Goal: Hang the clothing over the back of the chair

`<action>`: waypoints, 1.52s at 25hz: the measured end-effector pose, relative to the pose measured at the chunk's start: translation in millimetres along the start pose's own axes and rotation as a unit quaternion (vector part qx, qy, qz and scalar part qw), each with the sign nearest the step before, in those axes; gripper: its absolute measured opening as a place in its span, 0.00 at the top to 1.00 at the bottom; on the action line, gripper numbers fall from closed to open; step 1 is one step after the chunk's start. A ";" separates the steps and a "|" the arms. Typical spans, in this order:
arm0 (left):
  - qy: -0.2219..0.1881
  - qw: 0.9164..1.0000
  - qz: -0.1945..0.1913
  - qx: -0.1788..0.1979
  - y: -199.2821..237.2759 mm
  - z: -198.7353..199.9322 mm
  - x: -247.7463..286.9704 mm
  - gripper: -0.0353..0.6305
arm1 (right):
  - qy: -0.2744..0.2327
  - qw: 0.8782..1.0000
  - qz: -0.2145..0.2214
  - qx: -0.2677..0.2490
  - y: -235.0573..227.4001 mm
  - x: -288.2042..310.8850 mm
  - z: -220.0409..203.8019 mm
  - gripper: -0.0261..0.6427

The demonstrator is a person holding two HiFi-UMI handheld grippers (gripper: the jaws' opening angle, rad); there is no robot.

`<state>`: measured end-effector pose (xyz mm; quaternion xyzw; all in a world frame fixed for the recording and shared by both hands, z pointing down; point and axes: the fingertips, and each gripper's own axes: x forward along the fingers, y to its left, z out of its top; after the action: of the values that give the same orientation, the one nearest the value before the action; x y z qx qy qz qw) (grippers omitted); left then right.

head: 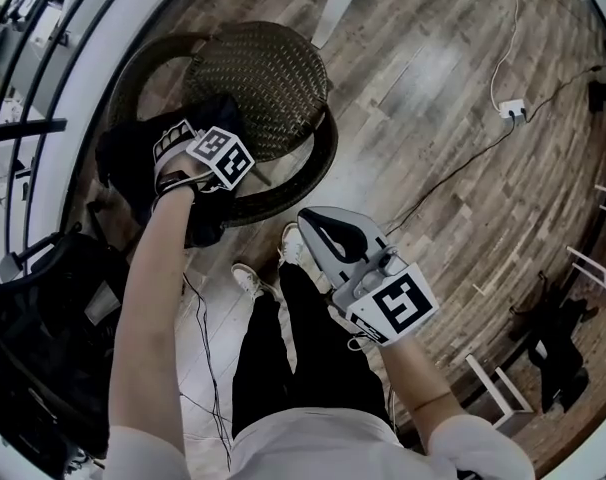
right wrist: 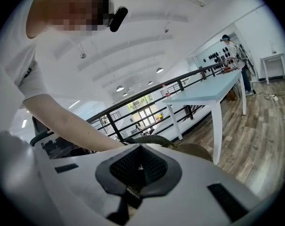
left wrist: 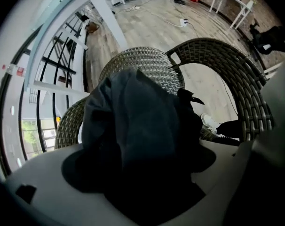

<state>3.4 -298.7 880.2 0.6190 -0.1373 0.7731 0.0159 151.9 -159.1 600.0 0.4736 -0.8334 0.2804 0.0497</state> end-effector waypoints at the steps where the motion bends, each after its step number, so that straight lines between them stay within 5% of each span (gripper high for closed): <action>1: -0.009 1.000 0.005 0.014 -1.3 3.9 -1.6 0.23 | -0.002 1.000 -0.001 0.001 -0.4 -1.0 0.8 0.93; 8: -0.050 0.991 0.066 0.106 1.7 25.3 -18.0 0.23 | -0.008 1.000 -0.010 0.011 -9.6 -9.6 -1.2 0.93; 11: -0.068 0.989 0.069 0.116 0.1 31.3 -23.9 0.23 | -0.011 1.000 -0.014 0.015 -11.7 -11.6 -2.5 0.93; 17: -0.081 0.994 0.021 0.064 6.3 27.6 -41.4 0.23 | -0.020 0.999 -0.024 0.024 -21.9 -17.3 -2.1 0.93; 24: -0.088 0.995 -0.022 0.051 0.1 25.4 -64.6 0.23 | -0.038 0.998 -0.030 0.030 -22.7 -18.1 10.1 0.93; 29: -0.080 0.996 -0.019 0.033 3.8 15.7 -83.4 0.23 | -0.046 0.998 -0.034 0.024 -18.7 -27.9 29.7 0.93; 38: -0.124 0.991 -0.027 -0.052 9.4 -7.1 -133.3 0.23 | -0.055 0.998 -0.026 0.005 4.9 -37.4 62.6 0.93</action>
<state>25.9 -286.7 748.9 0.7120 -0.1614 0.6815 0.0512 179.8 -160.9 532.4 0.5101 -0.8209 0.2566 0.0094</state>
